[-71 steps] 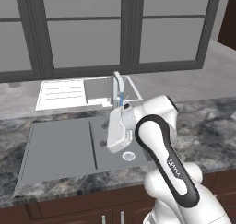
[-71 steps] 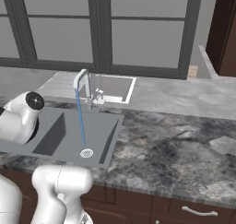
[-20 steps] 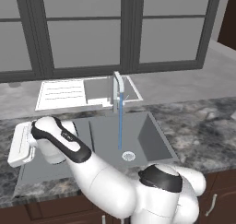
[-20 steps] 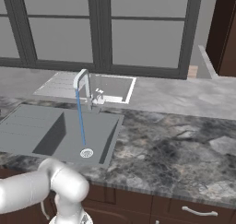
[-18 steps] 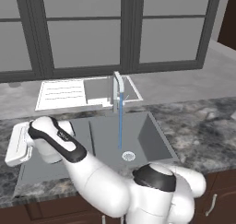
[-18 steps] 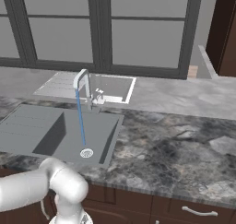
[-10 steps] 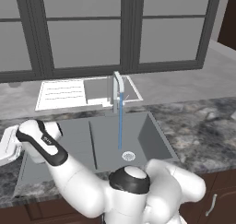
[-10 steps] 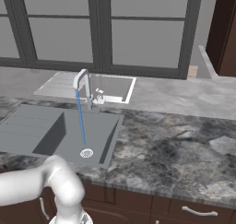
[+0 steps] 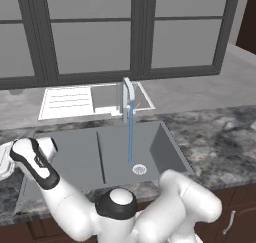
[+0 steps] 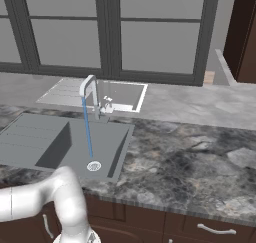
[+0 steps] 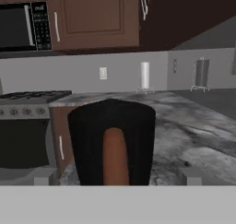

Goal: Turn on the sink faucet and place the jug under the water for a few seconds to fill it up.

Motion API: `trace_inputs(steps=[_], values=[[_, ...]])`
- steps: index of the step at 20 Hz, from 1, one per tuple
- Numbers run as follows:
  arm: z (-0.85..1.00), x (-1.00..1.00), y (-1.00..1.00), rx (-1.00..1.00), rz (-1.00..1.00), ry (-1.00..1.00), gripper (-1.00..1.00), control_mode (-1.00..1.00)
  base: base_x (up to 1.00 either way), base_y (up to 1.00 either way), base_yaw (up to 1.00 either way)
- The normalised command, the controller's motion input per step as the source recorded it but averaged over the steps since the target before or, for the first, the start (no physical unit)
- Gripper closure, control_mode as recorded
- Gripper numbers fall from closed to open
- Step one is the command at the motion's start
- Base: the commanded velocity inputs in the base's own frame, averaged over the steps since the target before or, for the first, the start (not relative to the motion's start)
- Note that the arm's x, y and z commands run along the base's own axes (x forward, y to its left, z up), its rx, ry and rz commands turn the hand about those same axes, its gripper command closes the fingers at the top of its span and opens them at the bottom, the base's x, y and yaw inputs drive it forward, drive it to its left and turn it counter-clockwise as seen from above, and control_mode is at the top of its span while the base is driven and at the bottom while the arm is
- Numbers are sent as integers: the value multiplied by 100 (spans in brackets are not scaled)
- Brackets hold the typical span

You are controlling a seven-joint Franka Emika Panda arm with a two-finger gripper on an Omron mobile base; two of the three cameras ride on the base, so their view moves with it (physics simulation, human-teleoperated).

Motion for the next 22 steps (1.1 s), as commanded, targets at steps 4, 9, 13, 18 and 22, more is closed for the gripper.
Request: trace_inputs(steps=[4,9,13,18,22], values=[[-44,20,35,0,1,0,-100,-100,0,0,0],[-10,2,48,0,3,0,-100,-100,0,0,0],[0,0,60,0,3,0,-100,-100,0,0,0],[0,4,29,0,0,0,100,-100,0,0,0],[0,-6,-23,0,0,0,100,-100,0,0,0]])
